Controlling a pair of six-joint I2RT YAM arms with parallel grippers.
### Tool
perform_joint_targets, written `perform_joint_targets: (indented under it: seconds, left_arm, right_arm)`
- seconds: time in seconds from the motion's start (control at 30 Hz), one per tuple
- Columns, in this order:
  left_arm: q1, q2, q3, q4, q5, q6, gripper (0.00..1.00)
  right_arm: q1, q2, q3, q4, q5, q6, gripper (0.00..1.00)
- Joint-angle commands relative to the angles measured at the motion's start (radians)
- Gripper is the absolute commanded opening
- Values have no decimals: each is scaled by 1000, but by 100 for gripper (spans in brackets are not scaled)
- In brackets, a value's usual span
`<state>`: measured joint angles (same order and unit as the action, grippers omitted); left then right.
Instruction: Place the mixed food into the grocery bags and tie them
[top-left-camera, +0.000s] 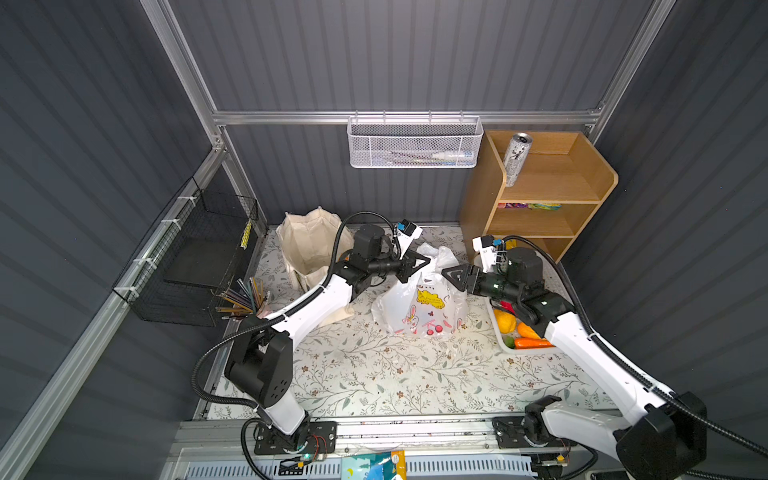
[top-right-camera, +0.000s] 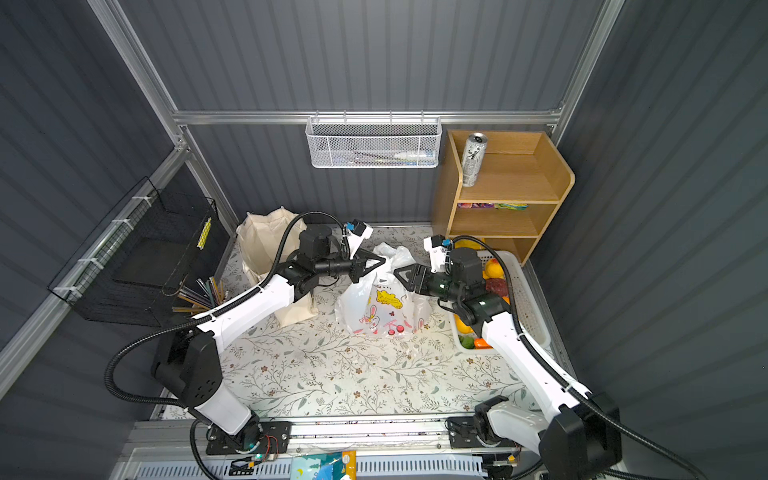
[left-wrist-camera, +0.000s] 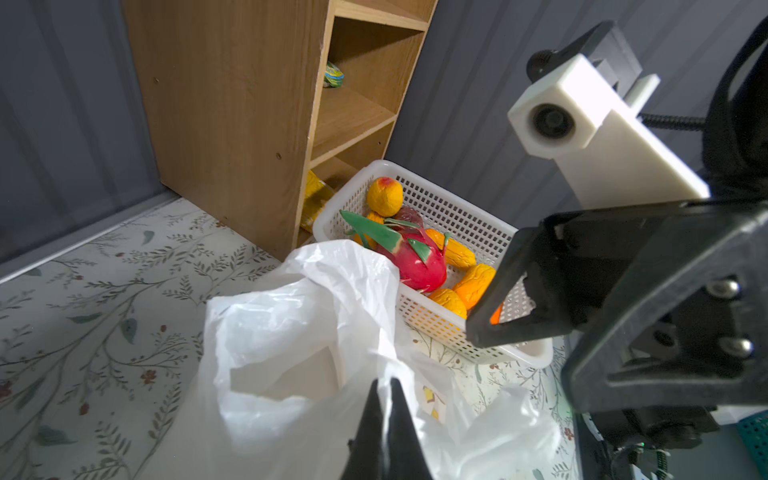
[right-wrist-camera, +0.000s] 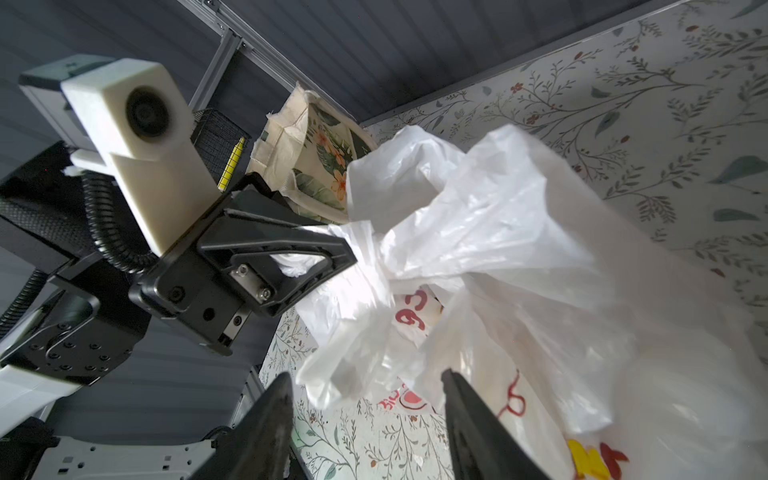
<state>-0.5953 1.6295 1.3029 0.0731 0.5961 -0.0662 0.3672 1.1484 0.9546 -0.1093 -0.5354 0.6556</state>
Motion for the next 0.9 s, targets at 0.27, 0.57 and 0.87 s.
perform_joint_targets:
  seconds: [0.27,0.57,0.87]
  left_arm:
    - [-44,-68,-36,9,-186,136,0]
    - [-47,-79,-53,44,-198,124,0]
    - [-55,-92,-69,58,-188,114,0]
  right_arm:
    - [37,79,92,117,-131,363,60]
    - [83,138,15,273,-102,503,70]
    - [96,214,54,279,-44,507,74]
